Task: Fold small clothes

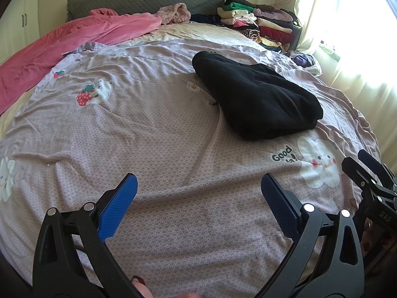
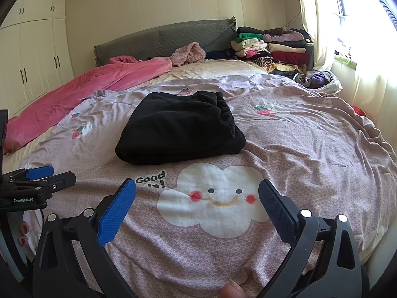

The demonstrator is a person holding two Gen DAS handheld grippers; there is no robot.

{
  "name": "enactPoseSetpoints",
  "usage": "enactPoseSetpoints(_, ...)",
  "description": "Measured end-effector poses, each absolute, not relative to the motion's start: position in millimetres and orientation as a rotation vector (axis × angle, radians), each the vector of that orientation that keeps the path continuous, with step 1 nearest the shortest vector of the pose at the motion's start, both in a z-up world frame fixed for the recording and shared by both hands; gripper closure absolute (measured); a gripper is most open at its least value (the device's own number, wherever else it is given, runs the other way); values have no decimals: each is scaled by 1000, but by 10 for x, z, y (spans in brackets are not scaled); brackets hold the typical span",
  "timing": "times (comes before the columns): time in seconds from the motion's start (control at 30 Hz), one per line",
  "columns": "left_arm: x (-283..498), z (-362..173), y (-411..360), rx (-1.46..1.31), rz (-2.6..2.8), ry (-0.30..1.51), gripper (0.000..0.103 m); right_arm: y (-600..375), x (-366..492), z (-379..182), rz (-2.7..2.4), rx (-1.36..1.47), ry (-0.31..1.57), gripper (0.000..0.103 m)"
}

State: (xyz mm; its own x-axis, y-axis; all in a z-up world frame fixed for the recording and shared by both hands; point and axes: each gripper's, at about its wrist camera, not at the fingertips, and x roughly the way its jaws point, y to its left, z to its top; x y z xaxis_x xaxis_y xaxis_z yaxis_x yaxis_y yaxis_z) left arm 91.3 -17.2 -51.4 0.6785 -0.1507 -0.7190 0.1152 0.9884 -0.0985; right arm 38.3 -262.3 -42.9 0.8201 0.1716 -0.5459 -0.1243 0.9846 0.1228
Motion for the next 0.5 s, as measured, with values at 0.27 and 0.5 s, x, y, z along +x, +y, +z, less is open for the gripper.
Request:
enactPoseSetpoints(0.27,912,-515,-182,-35,-150,822,10,-2654,377,-429,156,85,587,5)
enactPoseSetpoints(0.5,969,-530,-203,-15,-127,847,10,-2794,351,-373,90,108,574,5)
